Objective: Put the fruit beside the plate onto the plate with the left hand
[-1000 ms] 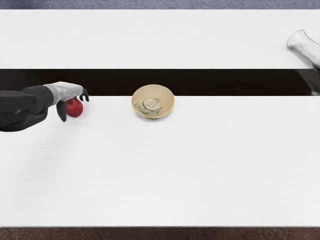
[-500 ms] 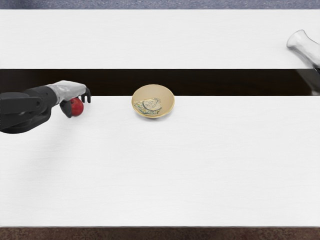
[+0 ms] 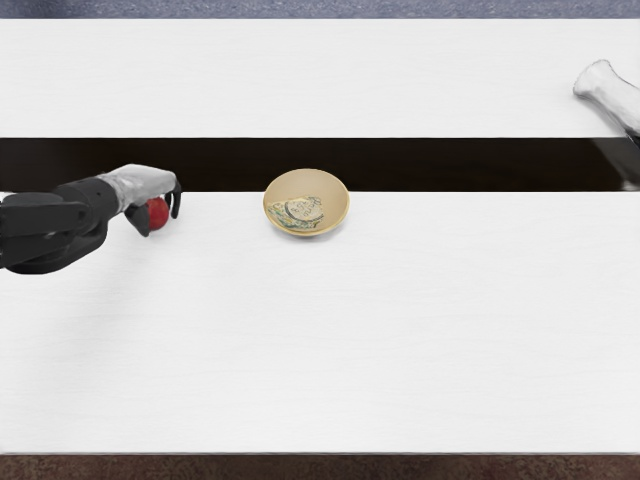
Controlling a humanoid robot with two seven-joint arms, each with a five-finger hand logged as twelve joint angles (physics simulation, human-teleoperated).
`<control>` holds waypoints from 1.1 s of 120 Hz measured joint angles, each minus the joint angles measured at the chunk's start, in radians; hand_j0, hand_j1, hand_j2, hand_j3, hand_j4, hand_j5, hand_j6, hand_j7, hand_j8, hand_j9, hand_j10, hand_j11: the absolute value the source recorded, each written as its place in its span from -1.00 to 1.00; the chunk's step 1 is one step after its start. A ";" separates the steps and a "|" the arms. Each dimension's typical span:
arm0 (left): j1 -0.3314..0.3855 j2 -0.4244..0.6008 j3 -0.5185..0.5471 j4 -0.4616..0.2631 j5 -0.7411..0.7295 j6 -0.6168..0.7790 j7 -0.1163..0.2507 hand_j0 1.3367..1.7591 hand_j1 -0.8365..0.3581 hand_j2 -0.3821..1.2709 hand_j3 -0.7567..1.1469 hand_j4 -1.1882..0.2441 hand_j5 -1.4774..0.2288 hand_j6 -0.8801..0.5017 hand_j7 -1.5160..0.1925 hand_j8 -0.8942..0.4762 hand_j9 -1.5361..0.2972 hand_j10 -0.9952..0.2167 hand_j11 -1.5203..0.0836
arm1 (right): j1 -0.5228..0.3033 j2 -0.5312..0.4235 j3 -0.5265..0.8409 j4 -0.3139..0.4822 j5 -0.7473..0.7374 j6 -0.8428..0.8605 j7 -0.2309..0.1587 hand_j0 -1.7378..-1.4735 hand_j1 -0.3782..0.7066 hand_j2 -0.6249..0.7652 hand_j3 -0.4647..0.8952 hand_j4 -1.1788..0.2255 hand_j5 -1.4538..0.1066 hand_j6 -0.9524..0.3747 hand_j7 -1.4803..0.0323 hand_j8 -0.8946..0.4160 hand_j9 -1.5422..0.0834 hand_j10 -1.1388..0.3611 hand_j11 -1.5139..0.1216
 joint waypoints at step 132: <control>-0.366 -0.073 -0.002 -0.157 -0.289 -0.228 -0.002 0.39 -0.45 0.11 -0.20 -0.47 -0.75 0.06 -0.67 0.16 -0.66 0.10 -0.65 | 0.000 0.000 0.000 0.000 0.000 0.000 0.000 -0.40 -0.87 -0.11 -0.32 0.63 0.81 0.39 0.90 0.32 0.84 0.47 0.80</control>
